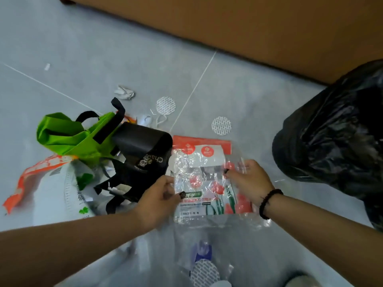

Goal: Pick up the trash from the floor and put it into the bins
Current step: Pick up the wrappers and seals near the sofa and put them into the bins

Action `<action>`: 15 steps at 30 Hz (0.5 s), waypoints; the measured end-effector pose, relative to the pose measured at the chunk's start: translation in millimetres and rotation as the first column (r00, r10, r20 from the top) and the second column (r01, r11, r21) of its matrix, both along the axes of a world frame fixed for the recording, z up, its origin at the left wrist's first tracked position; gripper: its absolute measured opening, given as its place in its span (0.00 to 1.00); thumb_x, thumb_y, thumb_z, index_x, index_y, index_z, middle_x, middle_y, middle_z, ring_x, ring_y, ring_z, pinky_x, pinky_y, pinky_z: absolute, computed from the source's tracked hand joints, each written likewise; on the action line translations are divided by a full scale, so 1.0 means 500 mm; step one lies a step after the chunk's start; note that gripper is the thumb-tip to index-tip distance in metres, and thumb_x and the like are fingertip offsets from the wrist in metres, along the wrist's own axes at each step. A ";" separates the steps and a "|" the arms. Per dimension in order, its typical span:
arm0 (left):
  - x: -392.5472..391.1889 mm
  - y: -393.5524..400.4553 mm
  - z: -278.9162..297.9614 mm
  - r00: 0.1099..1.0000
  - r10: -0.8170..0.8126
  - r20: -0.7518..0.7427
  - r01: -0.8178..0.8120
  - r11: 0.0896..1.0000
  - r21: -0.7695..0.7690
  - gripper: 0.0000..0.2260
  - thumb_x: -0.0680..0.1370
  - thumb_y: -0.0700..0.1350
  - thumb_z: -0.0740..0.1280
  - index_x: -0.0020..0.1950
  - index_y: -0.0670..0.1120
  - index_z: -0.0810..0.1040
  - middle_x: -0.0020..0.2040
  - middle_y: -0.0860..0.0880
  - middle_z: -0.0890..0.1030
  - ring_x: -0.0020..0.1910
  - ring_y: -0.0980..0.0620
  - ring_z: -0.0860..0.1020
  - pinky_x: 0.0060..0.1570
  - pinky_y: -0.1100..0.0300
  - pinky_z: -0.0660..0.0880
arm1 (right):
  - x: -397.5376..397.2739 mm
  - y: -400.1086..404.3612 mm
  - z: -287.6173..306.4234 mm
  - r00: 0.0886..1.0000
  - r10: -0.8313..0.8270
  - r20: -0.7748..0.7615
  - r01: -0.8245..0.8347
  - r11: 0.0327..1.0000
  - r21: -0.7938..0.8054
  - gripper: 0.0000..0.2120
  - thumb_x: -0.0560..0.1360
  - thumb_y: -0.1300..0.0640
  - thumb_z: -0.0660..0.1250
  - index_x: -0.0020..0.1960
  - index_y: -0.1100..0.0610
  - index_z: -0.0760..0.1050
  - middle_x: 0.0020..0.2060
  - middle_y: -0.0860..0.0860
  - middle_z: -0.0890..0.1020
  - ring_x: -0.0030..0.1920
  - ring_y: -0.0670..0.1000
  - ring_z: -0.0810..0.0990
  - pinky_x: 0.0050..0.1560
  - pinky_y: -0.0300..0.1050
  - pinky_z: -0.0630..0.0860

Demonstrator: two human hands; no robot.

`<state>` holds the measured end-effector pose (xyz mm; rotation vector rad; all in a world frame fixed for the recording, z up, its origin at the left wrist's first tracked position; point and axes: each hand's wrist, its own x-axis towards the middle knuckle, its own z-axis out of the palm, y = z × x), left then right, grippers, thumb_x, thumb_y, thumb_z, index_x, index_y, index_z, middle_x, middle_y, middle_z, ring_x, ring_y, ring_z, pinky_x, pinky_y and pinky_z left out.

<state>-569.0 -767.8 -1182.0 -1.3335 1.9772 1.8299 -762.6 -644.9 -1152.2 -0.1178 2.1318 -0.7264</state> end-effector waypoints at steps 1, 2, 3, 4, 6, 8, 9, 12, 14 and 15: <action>0.000 0.001 -0.014 1.000 -0.006 -0.028 0.006 1.000 -0.007 0.11 0.75 0.37 0.69 0.49 0.49 0.70 0.30 0.55 0.70 0.31 0.59 0.68 0.33 0.68 0.68 | -0.008 0.002 -0.002 1.000 0.009 0.008 -0.009 0.999 -0.042 0.13 0.72 0.50 0.70 0.51 0.52 0.70 0.44 0.51 0.79 0.41 0.50 0.78 0.39 0.43 0.75; 0.001 0.001 -0.024 0.999 -0.015 -0.052 0.014 1.000 -0.011 0.10 0.76 0.36 0.69 0.47 0.48 0.70 0.27 0.56 0.69 0.29 0.59 0.66 0.31 0.68 0.67 | -0.012 0.003 -0.001 1.000 0.024 0.018 -0.023 0.997 -0.074 0.14 0.72 0.51 0.70 0.54 0.52 0.70 0.45 0.51 0.79 0.41 0.50 0.78 0.39 0.43 0.75; -0.002 0.006 -0.033 0.996 -0.021 -0.087 0.021 1.000 -0.004 0.10 0.76 0.35 0.68 0.45 0.47 0.69 0.25 0.56 0.68 0.27 0.60 0.66 0.31 0.67 0.66 | -0.015 0.007 -0.008 0.999 0.031 0.022 -0.029 0.995 -0.095 0.16 0.72 0.52 0.70 0.57 0.53 0.70 0.47 0.52 0.79 0.40 0.50 0.77 0.38 0.43 0.75; -0.010 0.009 -0.033 0.993 -0.016 -0.118 0.016 1.000 0.004 0.10 0.76 0.34 0.66 0.43 0.46 0.69 0.25 0.57 0.71 0.26 0.62 0.68 0.30 0.67 0.67 | -0.019 0.007 -0.012 0.999 0.028 0.020 -0.025 0.993 -0.117 0.17 0.72 0.54 0.70 0.58 0.54 0.70 0.47 0.53 0.80 0.40 0.50 0.77 0.39 0.44 0.75; -0.025 0.015 -0.028 0.983 0.004 -0.185 -0.005 1.000 -0.004 0.08 0.77 0.31 0.63 0.44 0.44 0.71 0.30 0.55 0.80 0.31 0.62 0.77 0.33 0.67 0.73 | -0.026 0.001 -0.023 1.000 -0.015 -0.013 0.013 0.987 -0.162 0.15 0.72 0.55 0.71 0.57 0.56 0.73 0.46 0.55 0.81 0.40 0.51 0.78 0.41 0.47 0.77; -0.042 0.010 -0.026 0.973 0.022 -0.231 -0.039 0.997 -0.069 0.08 0.77 0.31 0.63 0.48 0.44 0.74 0.38 0.48 0.84 0.38 0.56 0.80 0.38 0.59 0.77 | -0.037 -0.014 -0.032 0.994 -0.101 -0.029 0.093 0.972 -0.218 0.14 0.70 0.57 0.71 0.54 0.57 0.75 0.46 0.59 0.83 0.41 0.55 0.81 0.47 0.54 0.79; -0.049 0.006 -0.026 0.970 0.033 -0.241 -0.058 0.993 -0.100 0.08 0.77 0.32 0.63 0.49 0.45 0.75 0.41 0.45 0.83 0.40 0.53 0.80 0.41 0.53 0.77 | -0.039 -0.021 -0.035 0.990 -0.140 -0.021 0.131 0.959 -0.251 0.14 0.70 0.58 0.72 0.54 0.58 0.76 0.45 0.60 0.83 0.41 0.57 0.81 0.47 0.57 0.79; -0.063 0.003 -0.013 0.978 0.037 -0.205 -0.085 0.970 -0.230 0.07 0.79 0.37 0.62 0.49 0.48 0.75 0.42 0.43 0.81 0.38 0.49 0.78 0.38 0.54 0.77 | -0.024 -0.029 -0.024 0.982 -0.183 -0.050 0.157 0.931 -0.331 0.14 0.70 0.60 0.70 0.55 0.58 0.75 0.39 0.56 0.80 0.37 0.53 0.77 0.40 0.51 0.78; -0.075 0.008 0.011 0.989 0.030 -0.145 -0.072 0.954 -0.291 0.05 0.79 0.39 0.60 0.53 0.45 0.74 0.45 0.44 0.80 0.40 0.48 0.78 0.37 0.59 0.75 | -0.006 -0.021 0.009 0.979 -0.187 -0.082 0.144 0.919 -0.368 0.12 0.72 0.62 0.68 0.55 0.58 0.73 0.37 0.53 0.78 0.33 0.49 0.75 0.36 0.43 0.74; -0.083 0.012 0.025 0.994 0.025 -0.110 -0.059 0.946 -0.318 0.07 0.79 0.39 0.60 0.56 0.43 0.74 0.48 0.43 0.80 0.44 0.47 0.78 0.41 0.59 0.75 | 0.002 -0.015 0.025 0.978 -0.183 -0.100 0.133 0.917 -0.377 0.12 0.73 0.64 0.67 0.55 0.57 0.73 0.36 0.52 0.76 0.32 0.47 0.73 0.33 0.40 0.72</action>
